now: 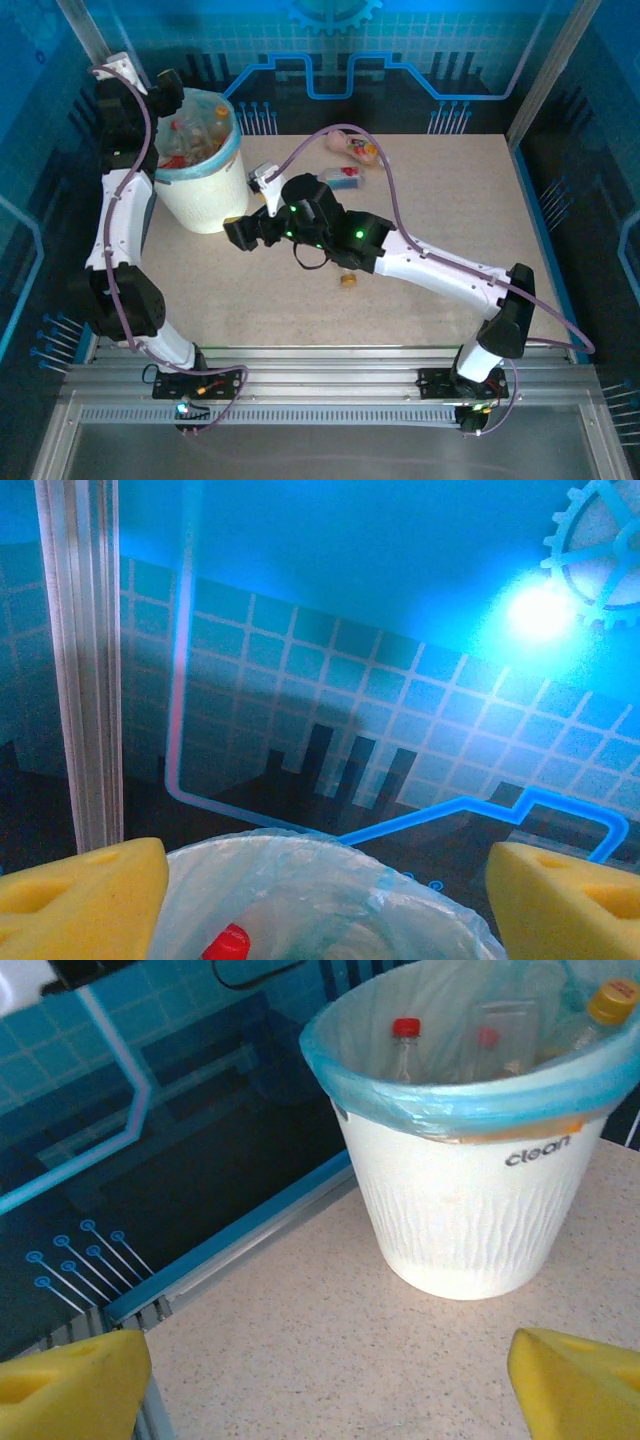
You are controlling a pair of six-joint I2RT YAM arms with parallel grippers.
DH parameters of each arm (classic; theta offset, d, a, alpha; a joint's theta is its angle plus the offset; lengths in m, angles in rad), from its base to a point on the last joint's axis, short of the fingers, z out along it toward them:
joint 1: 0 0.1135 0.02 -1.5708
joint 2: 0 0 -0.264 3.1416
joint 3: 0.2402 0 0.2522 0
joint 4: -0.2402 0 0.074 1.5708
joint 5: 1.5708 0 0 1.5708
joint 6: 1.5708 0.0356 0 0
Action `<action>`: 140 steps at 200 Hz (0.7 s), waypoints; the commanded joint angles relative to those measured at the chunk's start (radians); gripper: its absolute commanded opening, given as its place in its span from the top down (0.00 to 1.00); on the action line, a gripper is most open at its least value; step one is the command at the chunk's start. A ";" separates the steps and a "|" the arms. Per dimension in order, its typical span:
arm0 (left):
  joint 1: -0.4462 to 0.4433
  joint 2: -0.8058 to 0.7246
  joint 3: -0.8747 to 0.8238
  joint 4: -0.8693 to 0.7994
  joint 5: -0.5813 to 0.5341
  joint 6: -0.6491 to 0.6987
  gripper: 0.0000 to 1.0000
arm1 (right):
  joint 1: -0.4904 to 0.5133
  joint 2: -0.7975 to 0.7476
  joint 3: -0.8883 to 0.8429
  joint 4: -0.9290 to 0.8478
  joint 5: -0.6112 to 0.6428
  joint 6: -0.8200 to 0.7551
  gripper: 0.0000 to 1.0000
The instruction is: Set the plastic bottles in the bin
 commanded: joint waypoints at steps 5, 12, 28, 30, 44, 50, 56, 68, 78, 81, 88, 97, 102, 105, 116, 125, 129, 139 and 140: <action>0.003 0.043 0.089 -0.166 0.076 0.015 0.20 | -0.036 -0.049 -0.036 -0.049 0.080 0.066 0.06; 0.003 0.080 0.136 -0.229 0.101 0.021 0.22 | -0.053 -0.058 -0.054 -0.059 0.079 0.086 0.06; 0.003 0.158 0.217 -0.322 0.163 0.019 0.33 | -0.090 -0.083 -0.108 -0.070 0.073 0.138 0.07; 0.003 0.166 0.226 -0.333 0.172 0.017 0.34 | -0.094 -0.088 -0.113 -0.072 0.073 0.144 0.07; -0.001 0.237 0.311 -0.441 0.204 0.011 0.42 | -0.119 -0.110 -0.143 -0.092 0.074 0.168 0.08; -0.003 0.269 0.357 -0.496 0.213 0.011 0.45 | -0.126 -0.119 -0.149 -0.105 0.079 0.170 0.08; -0.006 0.302 0.394 -0.550 0.220 0.010 0.49 | -0.130 -0.125 -0.151 -0.119 0.087 0.169 0.08; -0.011 0.357 0.450 -0.654 0.228 0.011 0.53 | -0.135 -0.139 -0.155 -0.142 0.103 0.157 0.08; -0.015 0.375 0.449 -0.705 0.220 0.007 0.55 | -0.136 -0.150 -0.162 -0.150 0.117 0.148 0.08; -0.016 0.376 0.442 -0.712 0.218 0.006 0.55 | -0.136 -0.156 -0.167 -0.150 0.122 0.146 0.08; -0.017 0.374 0.411 -0.717 0.219 0.004 0.56 | -0.136 -0.163 -0.176 -0.149 0.130 0.144 0.08; -0.022 0.364 0.367 -0.710 0.220 0.006 0.56 | -0.138 -0.169 -0.189 -0.144 0.135 0.144 0.08; -0.026 0.358 0.347 -0.703 0.220 0.010 0.56 | -0.141 -0.172 -0.195 -0.142 0.134 0.145 0.08; -0.029 0.356 0.338 -0.700 0.220 0.011 0.56 | -0.142 -0.173 -0.197 -0.141 0.134 0.145 0.08; -0.036 0.348 0.323 -0.697 0.220 0.019 0.56 | -0.148 -0.172 -0.199 -0.144 0.131 0.148 0.08; -0.041 0.342 0.330 -0.703 0.218 0.027 0.55 | -0.151 -0.170 -0.194 -0.150 0.128 0.148 0.08; -0.043 0.341 0.337 -0.707 0.216 0.029 0.54 | -0.152 -0.169 -0.190 -0.155 0.128 0.147 0.08; -0.044 0.334 0.363 -0.715 0.213 0.027 0.52 | -0.155 -0.169 -0.179 -0.168 0.130 0.143 0.08; -0.044 0.332 0.367 -0.715 0.214 0.027 0.52 | -0.155 -0.169 -0.178 -0.171 0.131 0.143 0.08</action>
